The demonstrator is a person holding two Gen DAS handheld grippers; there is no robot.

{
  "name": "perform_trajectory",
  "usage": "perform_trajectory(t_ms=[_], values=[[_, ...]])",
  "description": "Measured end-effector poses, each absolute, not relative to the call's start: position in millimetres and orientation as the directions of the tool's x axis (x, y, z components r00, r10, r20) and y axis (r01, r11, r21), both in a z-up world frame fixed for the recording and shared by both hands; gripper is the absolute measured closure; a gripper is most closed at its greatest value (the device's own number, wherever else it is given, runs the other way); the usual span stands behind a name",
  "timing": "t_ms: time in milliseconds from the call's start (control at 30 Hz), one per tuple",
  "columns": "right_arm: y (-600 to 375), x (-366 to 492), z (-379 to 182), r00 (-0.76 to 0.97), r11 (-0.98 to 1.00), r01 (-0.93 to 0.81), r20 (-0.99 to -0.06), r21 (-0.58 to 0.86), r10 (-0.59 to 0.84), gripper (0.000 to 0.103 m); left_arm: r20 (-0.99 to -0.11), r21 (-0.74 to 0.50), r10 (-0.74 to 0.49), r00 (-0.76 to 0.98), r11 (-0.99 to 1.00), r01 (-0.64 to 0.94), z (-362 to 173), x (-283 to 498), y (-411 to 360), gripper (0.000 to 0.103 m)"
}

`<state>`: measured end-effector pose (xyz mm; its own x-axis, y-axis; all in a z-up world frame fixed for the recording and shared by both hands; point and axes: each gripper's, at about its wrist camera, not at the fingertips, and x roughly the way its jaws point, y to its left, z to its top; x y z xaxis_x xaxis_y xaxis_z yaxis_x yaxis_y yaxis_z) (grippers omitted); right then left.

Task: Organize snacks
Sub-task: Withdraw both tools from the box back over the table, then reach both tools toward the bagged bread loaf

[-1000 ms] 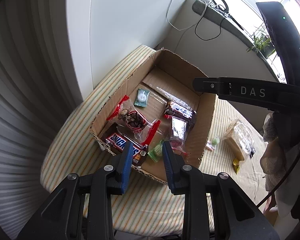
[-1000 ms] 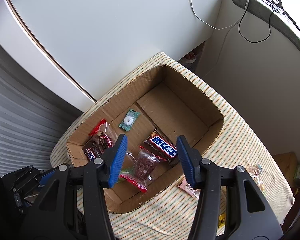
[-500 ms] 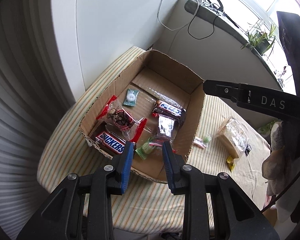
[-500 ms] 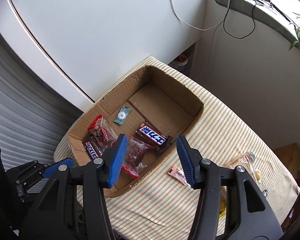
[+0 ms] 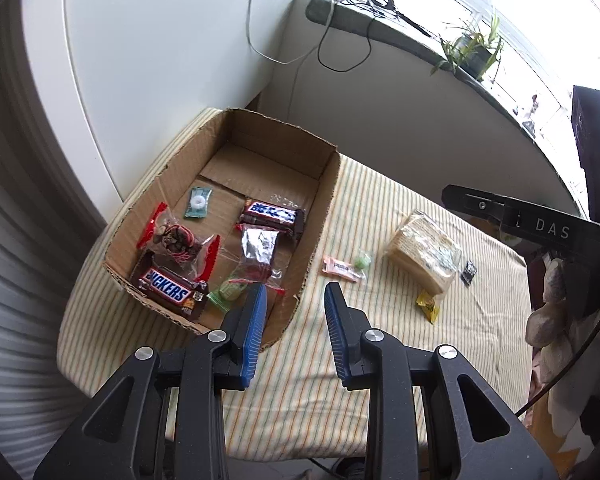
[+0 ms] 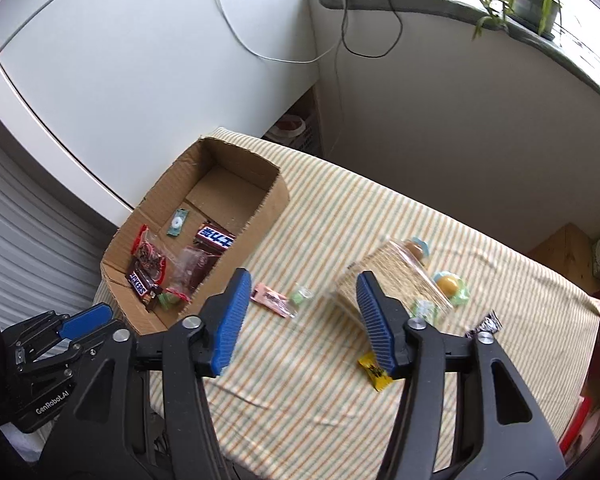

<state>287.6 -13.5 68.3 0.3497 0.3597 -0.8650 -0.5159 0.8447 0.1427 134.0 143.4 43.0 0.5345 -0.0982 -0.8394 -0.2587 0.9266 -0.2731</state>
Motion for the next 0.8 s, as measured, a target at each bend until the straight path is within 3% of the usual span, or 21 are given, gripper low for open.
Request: perform_trajectory(t_ms=[67,433,667,733,800], values=[[-35,286,69,0.383,0.865,-0.487,-0.861,0.122,0.336,0.029,-0.844,-0.276,-0.113,0.524,0.93,-0.244,40,133,135,0.075],[-136,283,40,0.395,0.919,-0.387,-0.887,0.077,0.24,0.029,-0.86,-0.279,-0.179,0.478,0.949,-0.146,16,153,79,0.074],[-175,289,15,0.368,0.936,-0.328,-0.896,0.126,0.249,0.029,-0.874,-0.289,-0.213,0.436,0.951,-0.114,-1,171,50,0.074],[-181,294,13,0.359,0.931,-0.331,-0.893,0.151,0.272,0.029,-0.876,-0.287,-0.217,0.43,0.952,-0.103,-4,176,42,0.071],[-182,301,11,0.338,0.919,-0.349,-0.89,0.183,0.305,0.029,-0.873,-0.3,-0.231,0.43,0.949,-0.1,-7,181,36,0.061]])
